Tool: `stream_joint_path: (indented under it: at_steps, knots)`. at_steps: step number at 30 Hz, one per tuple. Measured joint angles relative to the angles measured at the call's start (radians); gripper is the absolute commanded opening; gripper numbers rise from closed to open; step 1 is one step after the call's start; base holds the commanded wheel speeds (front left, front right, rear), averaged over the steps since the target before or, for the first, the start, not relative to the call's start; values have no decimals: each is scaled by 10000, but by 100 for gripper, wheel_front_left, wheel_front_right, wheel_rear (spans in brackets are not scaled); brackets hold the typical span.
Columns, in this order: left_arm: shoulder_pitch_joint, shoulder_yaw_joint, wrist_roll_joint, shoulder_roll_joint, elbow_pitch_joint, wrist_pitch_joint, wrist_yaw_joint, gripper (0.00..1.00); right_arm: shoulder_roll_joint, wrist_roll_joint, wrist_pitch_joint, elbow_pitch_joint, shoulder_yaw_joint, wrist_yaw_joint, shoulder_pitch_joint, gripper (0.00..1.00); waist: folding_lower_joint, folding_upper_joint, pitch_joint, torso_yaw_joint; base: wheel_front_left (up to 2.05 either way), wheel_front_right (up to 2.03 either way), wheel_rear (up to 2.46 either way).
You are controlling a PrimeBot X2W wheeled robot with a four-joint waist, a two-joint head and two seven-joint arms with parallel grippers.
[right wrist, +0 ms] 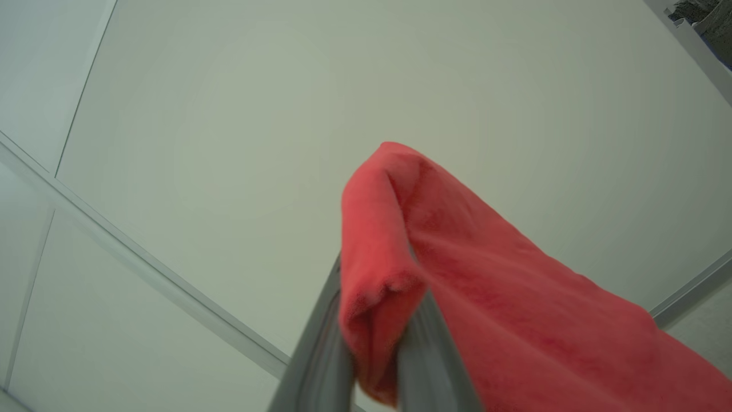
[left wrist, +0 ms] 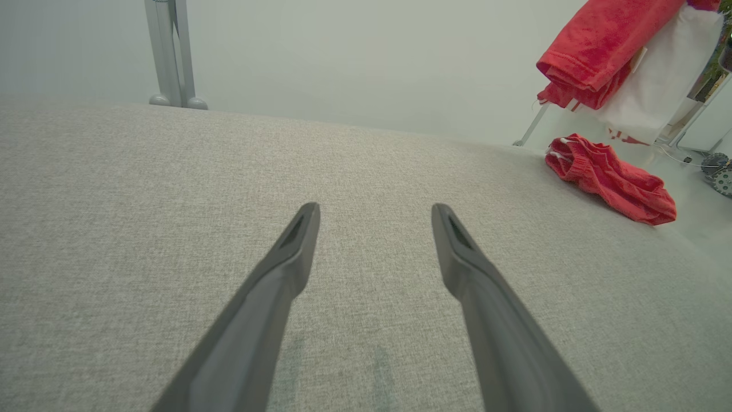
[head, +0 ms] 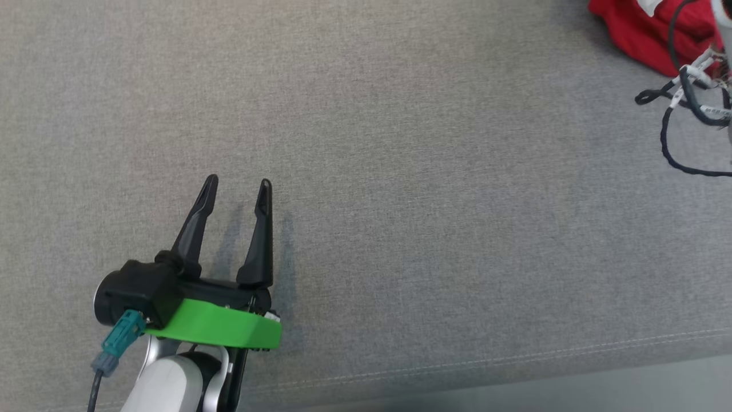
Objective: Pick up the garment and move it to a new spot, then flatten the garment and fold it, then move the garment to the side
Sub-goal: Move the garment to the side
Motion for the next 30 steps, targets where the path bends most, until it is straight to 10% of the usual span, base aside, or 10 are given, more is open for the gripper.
stream_joint_path:
  at_steps: [30]
  knots:
    - [-404,433,395,445,-117,182,-15,100,-527,-558,-2,2025,-2372,295,-151,0,0,1,1165,-586,0,0,0]
